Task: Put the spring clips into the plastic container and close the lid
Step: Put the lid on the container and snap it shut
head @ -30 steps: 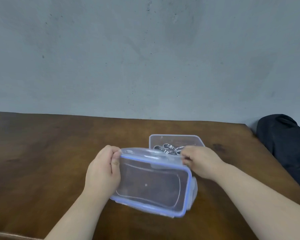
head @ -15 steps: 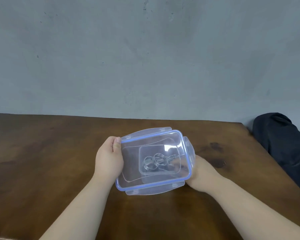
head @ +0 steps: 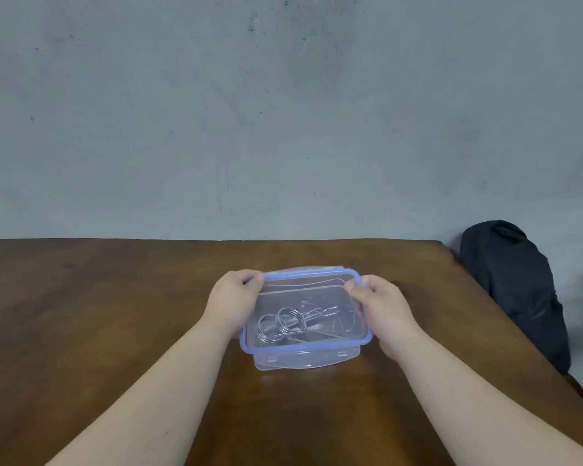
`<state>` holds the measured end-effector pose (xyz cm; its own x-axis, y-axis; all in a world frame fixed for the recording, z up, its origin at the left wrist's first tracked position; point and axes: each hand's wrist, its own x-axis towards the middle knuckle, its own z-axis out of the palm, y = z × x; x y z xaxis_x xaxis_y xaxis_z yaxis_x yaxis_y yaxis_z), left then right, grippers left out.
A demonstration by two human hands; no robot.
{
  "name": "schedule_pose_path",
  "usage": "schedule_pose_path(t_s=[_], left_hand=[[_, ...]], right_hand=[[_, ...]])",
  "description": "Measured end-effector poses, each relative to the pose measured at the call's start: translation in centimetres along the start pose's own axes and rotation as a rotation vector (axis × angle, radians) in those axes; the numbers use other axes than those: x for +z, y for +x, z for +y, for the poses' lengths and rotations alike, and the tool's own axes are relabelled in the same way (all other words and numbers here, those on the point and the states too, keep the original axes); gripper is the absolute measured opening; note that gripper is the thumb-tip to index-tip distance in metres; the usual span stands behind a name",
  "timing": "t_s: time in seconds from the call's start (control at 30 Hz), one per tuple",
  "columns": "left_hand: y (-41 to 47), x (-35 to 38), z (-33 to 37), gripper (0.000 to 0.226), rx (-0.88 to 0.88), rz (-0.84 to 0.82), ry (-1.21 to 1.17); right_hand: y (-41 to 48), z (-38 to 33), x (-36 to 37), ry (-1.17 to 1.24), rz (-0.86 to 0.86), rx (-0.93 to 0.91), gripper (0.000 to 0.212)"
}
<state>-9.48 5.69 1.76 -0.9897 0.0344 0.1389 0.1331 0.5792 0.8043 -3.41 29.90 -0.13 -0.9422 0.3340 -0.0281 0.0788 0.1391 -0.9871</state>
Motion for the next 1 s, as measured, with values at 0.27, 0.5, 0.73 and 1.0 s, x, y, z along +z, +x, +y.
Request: schedule_pose_path(t_s=[0.27, 0.5, 0.73, 1.0], left_hand=[[0.3, 2.0, -3.6, 0.038, -0.101, 0.014, 0.031], [0.7, 2.7, -3.6, 0.034, -0.164, -0.033, -0.110], [1.3, 3.5, -3.9, 0.033, -0.246, -0.137, -0.407], [2.0, 4.3, -4.6, 0.032, -0.275, -0.174, -0.717]], right_hand=[[2.3, 0.6, 1.1, -0.560, 0.081, 0.058, 0.034], [3.9, 1.3, 0.8, -0.682, 0.012, 0.075, 0.032], [4.8, 2.3, 0.6, -0.380, -0.151, 0.155, 0.033], [4.6, 3.4, 0.3, 0.134, -0.183, 0.275, 0.040]])
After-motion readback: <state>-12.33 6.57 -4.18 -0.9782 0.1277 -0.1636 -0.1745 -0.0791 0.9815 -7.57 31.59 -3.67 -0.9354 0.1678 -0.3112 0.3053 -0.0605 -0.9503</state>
